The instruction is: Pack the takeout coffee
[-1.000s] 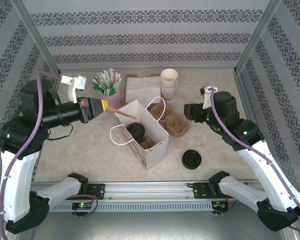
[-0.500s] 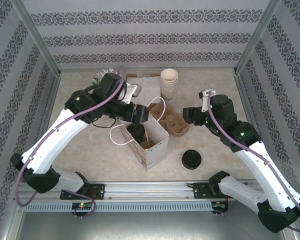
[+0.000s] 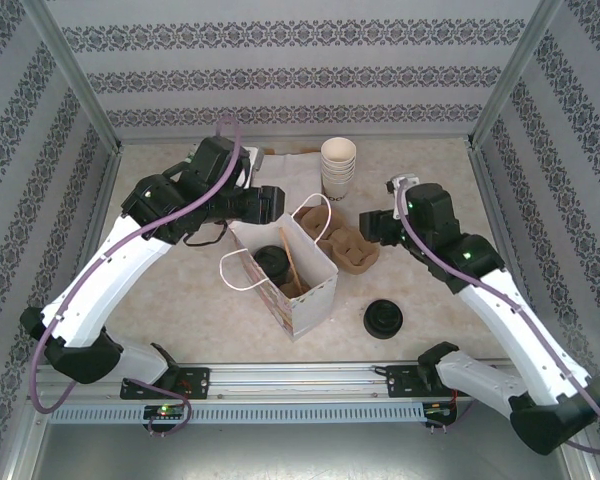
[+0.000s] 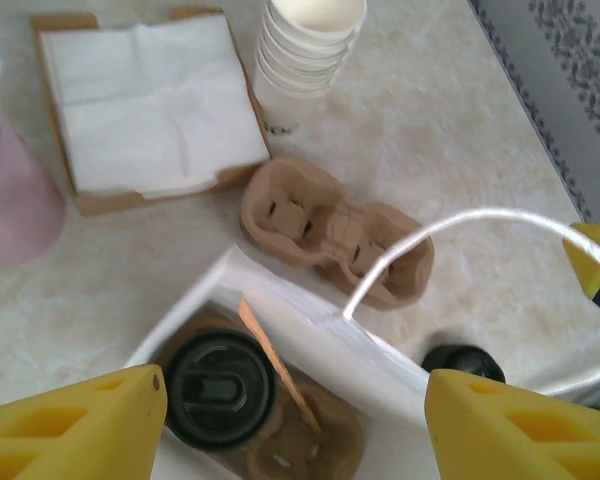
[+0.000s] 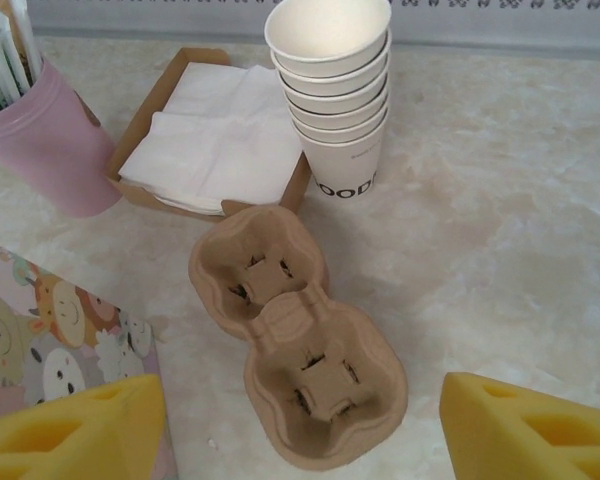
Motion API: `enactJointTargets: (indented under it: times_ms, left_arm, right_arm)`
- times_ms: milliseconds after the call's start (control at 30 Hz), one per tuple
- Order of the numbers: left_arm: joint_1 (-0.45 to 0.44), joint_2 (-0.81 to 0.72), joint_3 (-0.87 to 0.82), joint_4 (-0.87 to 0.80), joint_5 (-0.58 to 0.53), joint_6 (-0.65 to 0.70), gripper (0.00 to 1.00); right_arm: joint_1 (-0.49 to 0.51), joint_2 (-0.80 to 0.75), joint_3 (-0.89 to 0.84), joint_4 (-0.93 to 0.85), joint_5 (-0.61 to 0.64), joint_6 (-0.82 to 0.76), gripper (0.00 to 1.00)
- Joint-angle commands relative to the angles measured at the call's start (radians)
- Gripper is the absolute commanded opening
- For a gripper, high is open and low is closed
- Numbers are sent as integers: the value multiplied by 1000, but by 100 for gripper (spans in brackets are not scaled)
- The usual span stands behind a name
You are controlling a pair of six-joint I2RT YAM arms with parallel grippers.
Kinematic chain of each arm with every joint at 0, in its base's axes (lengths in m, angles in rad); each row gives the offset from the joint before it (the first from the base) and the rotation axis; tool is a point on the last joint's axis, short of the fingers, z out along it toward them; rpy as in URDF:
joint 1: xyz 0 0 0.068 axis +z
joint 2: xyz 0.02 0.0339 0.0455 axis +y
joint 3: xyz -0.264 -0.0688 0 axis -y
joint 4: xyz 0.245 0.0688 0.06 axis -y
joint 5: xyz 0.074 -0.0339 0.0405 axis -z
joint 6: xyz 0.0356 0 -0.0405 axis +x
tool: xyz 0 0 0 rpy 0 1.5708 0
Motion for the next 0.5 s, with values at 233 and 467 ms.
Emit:
enactJointTargets:
  times_ms: [233,467]
  left_arm:
    - [7,-89,-128,182,-196,-96,60]
    - [21,-182,-262,247,-226,-180,57]
  right_arm:
    - [-20,327,301,160,-210,-63,49]
    - [15,613,571,130,-246,-145,39]
